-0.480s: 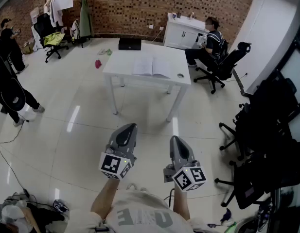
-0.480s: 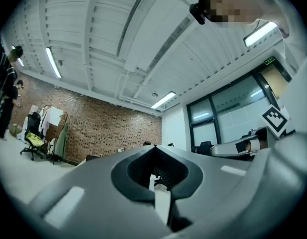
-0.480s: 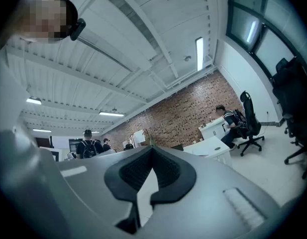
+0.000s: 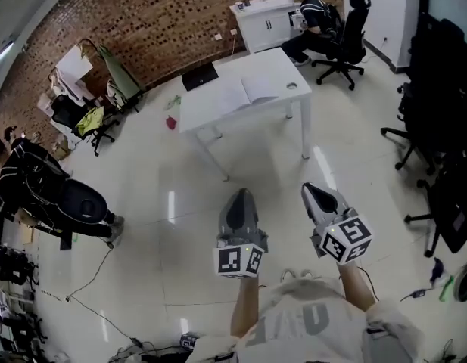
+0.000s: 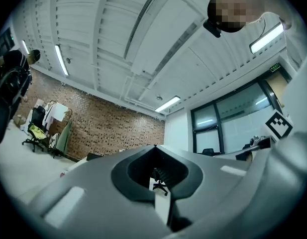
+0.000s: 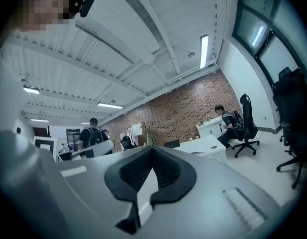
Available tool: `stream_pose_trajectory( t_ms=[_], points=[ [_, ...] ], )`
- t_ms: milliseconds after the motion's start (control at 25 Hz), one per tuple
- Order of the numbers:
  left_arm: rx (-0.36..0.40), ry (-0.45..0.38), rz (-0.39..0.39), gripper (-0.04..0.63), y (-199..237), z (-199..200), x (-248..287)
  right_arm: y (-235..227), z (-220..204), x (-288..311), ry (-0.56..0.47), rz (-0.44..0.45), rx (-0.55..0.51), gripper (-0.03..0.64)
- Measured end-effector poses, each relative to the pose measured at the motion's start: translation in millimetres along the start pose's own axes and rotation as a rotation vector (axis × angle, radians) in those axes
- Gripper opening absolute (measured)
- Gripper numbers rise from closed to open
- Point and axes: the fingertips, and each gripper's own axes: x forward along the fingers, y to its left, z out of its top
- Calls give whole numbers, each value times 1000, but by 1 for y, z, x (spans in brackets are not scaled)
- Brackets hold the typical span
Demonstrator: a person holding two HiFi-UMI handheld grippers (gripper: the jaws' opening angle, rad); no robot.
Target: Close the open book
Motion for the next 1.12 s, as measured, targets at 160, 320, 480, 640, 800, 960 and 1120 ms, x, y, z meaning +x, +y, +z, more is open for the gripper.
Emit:
stream_pose_trajectory(
  t_ms=[160,320,480,640,800,960,1120],
  points=[
    [75,44,15,11,-1,1,-4,5,-5,2,18,4,-5,2],
    [101,75,21,11,1,-11,-11,11,-18,4,35,24,-7,2],
    [100,86,29,11,5,-16,-12,12,-22,4,37,39,8,3],
    [94,86,50,11,14,-14,-10,13,-23,8,43,52,16,3],
    [95,96,49,11,17,-20,-10,9,-33,12,68,41,36,3],
    [94,99,56,11,23,-22,-13,11,-42,15,83,45,62,5],
    [79,90,67,11,32,-22,-17,14,-49,18,92,47,74,5]
  ],
)
